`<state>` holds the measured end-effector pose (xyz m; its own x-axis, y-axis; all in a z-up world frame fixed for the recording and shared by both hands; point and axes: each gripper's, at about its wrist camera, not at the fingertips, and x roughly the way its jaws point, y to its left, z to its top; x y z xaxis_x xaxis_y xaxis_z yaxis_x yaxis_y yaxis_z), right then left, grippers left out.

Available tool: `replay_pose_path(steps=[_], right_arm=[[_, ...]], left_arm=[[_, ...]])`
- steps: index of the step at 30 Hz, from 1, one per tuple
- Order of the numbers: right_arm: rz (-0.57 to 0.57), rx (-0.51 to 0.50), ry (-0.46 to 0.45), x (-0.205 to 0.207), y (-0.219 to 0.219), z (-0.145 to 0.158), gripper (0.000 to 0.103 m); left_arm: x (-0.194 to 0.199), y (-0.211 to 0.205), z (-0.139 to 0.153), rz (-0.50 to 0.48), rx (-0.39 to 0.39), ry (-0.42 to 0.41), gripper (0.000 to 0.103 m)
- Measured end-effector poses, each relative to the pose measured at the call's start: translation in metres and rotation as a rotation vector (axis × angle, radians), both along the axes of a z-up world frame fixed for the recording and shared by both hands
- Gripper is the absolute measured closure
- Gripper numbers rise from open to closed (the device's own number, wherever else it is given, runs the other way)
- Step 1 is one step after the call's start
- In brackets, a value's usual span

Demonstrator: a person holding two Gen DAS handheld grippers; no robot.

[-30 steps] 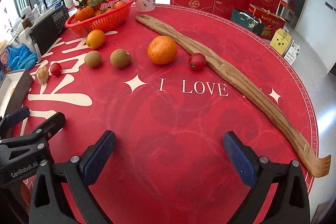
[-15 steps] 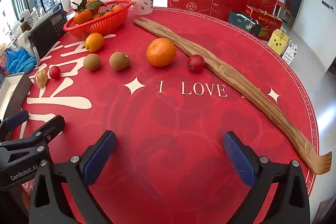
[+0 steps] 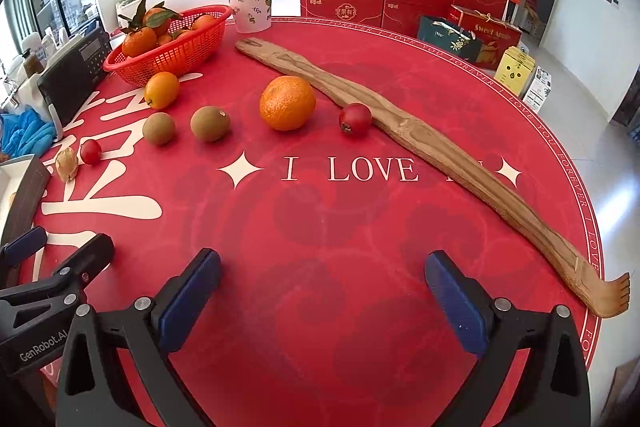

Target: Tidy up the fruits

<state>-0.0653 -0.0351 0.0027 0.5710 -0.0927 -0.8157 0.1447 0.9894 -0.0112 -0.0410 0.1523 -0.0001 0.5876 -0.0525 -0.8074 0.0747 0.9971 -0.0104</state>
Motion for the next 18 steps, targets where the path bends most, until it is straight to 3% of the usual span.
replay_pose_path(steps=[18], right_arm=[[0.0, 0.0, 0.0, -0.0001, -0.0001, -0.0001, 0.0]], left_arm=[[-0.0002, 0.0001, -0.0001, 0.0, 0.0, 0.0, 0.0]])
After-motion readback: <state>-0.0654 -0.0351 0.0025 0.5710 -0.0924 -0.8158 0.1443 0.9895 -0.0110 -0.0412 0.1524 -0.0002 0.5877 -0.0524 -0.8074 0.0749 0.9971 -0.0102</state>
